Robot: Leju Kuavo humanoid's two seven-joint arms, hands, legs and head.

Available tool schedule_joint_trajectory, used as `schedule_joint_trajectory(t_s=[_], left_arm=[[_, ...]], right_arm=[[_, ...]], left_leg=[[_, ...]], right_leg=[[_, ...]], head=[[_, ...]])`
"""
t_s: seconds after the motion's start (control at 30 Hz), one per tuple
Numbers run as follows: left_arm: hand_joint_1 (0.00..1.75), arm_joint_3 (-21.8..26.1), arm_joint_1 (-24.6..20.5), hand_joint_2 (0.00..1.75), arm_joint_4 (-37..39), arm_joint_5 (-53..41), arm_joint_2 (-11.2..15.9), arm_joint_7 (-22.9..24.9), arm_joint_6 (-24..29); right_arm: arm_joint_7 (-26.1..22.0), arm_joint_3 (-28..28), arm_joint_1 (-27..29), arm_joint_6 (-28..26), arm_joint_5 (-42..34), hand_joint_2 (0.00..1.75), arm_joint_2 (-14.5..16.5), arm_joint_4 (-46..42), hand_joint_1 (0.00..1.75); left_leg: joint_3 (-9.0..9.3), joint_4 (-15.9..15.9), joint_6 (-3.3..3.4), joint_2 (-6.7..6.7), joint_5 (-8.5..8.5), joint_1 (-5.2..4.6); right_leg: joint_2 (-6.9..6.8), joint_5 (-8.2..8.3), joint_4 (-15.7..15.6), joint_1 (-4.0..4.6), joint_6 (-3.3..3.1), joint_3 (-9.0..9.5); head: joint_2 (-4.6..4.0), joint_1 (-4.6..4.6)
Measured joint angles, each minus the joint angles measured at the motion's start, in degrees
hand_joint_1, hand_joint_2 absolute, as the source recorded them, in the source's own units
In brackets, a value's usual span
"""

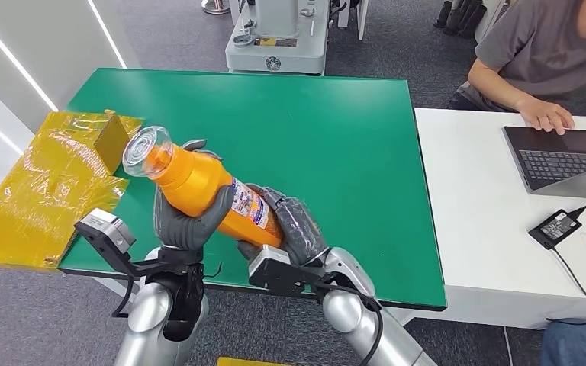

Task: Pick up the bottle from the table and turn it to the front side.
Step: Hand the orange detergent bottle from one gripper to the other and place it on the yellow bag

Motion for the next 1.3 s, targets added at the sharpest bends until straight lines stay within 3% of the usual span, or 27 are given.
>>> schedule_joint_trajectory(t_s=[0.07,0.33,0.6,0.87,1.1,1.3], left_arm=[[1.75,0.00,0.04,1.75,-0.01,-0.03,0.00,-0.06,0.10],[1.75,0.00,0.01,1.75,-0.01,0.14,-0.01,-0.74,0.40],[1.75,0.02,-0.05,1.75,-0.01,0.28,-0.02,-1.05,0.67],[1.75,0.40,-0.07,1.75,-0.01,0.28,-0.05,-1.78,1.26],[1.75,0.87,-0.06,1.75,-0.01,-0.24,-0.15,-1.93,1.84],[1.75,0.93,-0.01,1.75,-0.46,-1.83,-0.17,-1.87,2.18]], right_arm=[[0.19,0.14,0.06,-0.63,0.22,1.75,-0.03,-0.01,0.00],[1.72,0.44,1.41,-5.09,-0.41,1.75,-0.06,-1.11,0.00],[0.36,-1.35,4.93,-8.93,-5.61,1.75,-0.19,-8.98,0.00],[-4.29,-4.49,8.44,-11.53,-16.46,1.75,-0.34,-18.45,0.00],[-9.50,-8.76,11.89,-19.84,-24.75,1.75,-0.34,-26.53,0.00],[-10.14,-9.40,14.10,-27.46,-26.43,1.75,-0.54,-34.31,0.00]], left_leg=[[0.00,0.00,0.00,0.00,0.00,0.00],[-0.01,0.00,0.00,0.00,0.00,0.00],[-0.01,0.00,0.00,0.00,-0.01,0.00],[0.00,0.00,0.00,0.00,-0.01,0.00],[-0.01,0.00,0.00,0.00,-0.01,-0.01],[-0.01,0.00,0.00,0.00,-0.01,0.00]], right_leg=[[0.00,0.00,0.00,0.00,0.00,0.00],[0.00,0.00,0.00,0.00,0.00,0.00],[-0.01,-0.01,0.00,0.00,0.00,-0.01],[-0.01,-0.01,-0.01,0.00,0.00,-0.02],[-0.01,-0.01,-0.01,0.00,0.00,-0.01],[-0.01,-0.01,-0.01,0.00,0.00,-0.02]], head=[[0.00,0.00],[0.00,-0.01],[0.00,0.00],[0.00,-0.01],[0.00,0.00],[0.00,-0.01]])
